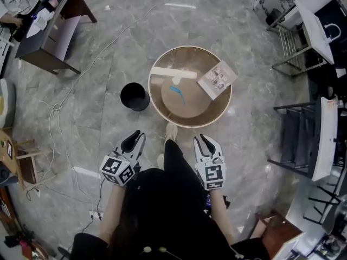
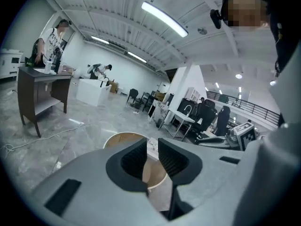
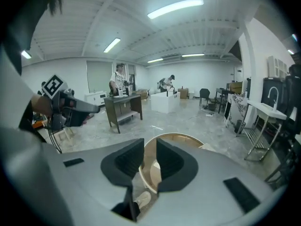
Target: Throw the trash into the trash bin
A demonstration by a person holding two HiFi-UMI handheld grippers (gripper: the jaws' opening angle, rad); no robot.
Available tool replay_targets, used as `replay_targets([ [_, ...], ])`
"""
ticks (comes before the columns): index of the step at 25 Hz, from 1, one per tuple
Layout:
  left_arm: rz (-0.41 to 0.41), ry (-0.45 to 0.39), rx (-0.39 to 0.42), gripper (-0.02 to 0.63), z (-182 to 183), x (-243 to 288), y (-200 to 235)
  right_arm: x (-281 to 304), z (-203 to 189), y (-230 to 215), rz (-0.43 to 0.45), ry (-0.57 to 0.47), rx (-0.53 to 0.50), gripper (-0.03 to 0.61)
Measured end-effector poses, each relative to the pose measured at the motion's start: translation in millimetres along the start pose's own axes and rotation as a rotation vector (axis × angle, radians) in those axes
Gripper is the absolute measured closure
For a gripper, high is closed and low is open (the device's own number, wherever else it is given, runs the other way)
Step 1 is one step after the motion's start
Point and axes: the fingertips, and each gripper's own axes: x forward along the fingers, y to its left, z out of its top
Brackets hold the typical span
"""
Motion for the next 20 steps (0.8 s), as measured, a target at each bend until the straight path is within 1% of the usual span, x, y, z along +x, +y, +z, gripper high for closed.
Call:
replay_targets([
  [3, 0.061, 0.059, -0.017, 0.546, -7, 46, 34, 50, -13, -26, 0.01, 0.066, -0.034, 0.491],
  [6, 0.104, 0.103, -0.061, 0.546, -12, 87, 62, 103, -32, -49, 0.047, 0.147, -0.042, 0.478],
  [10, 0.157, 0.184, -0.124, 0.546, -37, 133, 99, 167, -70, -71, 0.098, 0.275, -0.102, 0.477],
  [13, 0.202, 0.271, -0.205, 0.546, -74, 158, 127, 205, -106, -76, 0.145, 0.377, -0.095, 0.489],
  [16, 0.24, 0.411, -0.292, 0.546, -130, 165, 146, 224, -158, -70, 0.192, 0.524, -0.039, 0.491],
  [18, 0.251, 0.515, -0.343, 0.547, -167, 163, 151, 229, -186, -71, 0.185, 0.605, 0.02, 0.484],
  [20, 0.253, 0.592, -0.384, 0.547, -195, 158, 153, 232, -202, -74, 0.152, 0.638, 0.079, 0.476],
])
